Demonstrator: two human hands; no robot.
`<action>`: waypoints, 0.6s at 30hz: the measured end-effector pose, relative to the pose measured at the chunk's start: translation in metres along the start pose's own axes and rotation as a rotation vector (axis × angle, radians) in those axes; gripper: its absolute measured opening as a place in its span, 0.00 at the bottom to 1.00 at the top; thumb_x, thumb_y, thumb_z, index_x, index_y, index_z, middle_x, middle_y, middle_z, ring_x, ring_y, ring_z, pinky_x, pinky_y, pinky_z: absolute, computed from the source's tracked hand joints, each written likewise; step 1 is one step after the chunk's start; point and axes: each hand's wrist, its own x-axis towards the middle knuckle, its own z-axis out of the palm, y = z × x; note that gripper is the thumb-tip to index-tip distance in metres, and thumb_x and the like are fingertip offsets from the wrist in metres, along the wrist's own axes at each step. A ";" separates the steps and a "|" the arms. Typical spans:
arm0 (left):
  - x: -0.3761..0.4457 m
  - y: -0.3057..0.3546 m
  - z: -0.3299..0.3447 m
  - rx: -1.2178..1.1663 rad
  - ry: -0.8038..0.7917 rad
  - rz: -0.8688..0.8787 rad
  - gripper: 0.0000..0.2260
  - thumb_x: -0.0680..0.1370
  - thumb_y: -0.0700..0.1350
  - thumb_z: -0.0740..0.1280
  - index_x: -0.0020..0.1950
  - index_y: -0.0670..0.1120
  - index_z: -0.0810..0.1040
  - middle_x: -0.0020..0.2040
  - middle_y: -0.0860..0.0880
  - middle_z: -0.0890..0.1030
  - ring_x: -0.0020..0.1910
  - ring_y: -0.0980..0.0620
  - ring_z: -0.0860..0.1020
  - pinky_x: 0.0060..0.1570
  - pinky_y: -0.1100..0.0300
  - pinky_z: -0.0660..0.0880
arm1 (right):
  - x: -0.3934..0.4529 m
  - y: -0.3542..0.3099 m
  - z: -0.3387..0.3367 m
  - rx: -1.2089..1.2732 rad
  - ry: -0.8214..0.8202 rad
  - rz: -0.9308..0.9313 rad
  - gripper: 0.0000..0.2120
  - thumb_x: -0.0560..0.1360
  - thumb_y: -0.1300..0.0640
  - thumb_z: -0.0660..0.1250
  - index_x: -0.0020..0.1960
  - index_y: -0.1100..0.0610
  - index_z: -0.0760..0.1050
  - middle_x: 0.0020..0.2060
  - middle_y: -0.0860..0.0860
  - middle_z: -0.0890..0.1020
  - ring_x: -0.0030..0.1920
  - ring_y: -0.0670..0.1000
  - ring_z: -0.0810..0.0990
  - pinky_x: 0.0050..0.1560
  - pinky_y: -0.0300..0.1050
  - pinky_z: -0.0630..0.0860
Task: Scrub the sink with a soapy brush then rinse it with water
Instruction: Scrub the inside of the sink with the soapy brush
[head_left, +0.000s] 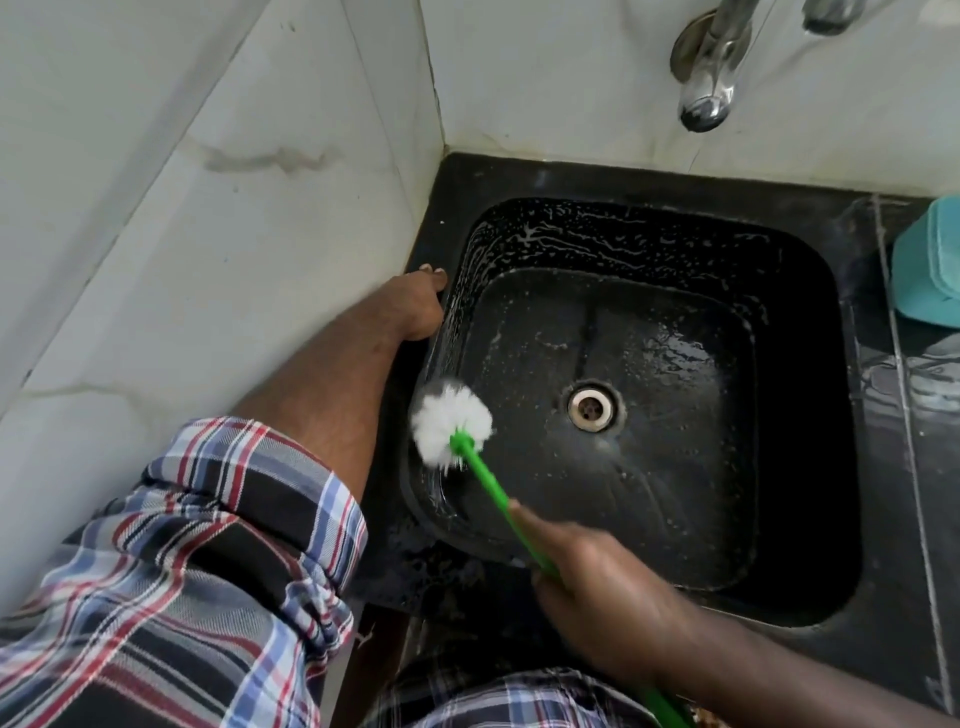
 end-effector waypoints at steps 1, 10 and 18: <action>0.001 0.000 0.000 -0.001 -0.002 0.002 0.30 0.80 0.37 0.56 0.81 0.51 0.54 0.81 0.49 0.50 0.79 0.45 0.56 0.77 0.54 0.53 | -0.008 0.003 -0.002 -0.025 -0.031 0.006 0.32 0.77 0.59 0.58 0.79 0.46 0.54 0.66 0.49 0.76 0.61 0.45 0.76 0.59 0.36 0.73; -0.001 0.000 0.001 -0.012 -0.004 0.024 0.30 0.80 0.38 0.59 0.81 0.49 0.56 0.81 0.46 0.52 0.78 0.45 0.57 0.75 0.57 0.54 | 0.167 0.025 -0.069 0.029 0.347 0.223 0.30 0.74 0.62 0.57 0.76 0.52 0.63 0.57 0.60 0.81 0.47 0.59 0.82 0.44 0.47 0.79; 0.003 0.000 0.002 -0.009 -0.015 0.023 0.30 0.79 0.39 0.60 0.81 0.49 0.56 0.81 0.47 0.53 0.78 0.44 0.58 0.76 0.55 0.55 | 0.050 0.041 -0.012 0.283 0.019 0.143 0.19 0.75 0.62 0.62 0.63 0.48 0.74 0.39 0.50 0.82 0.33 0.47 0.80 0.32 0.43 0.77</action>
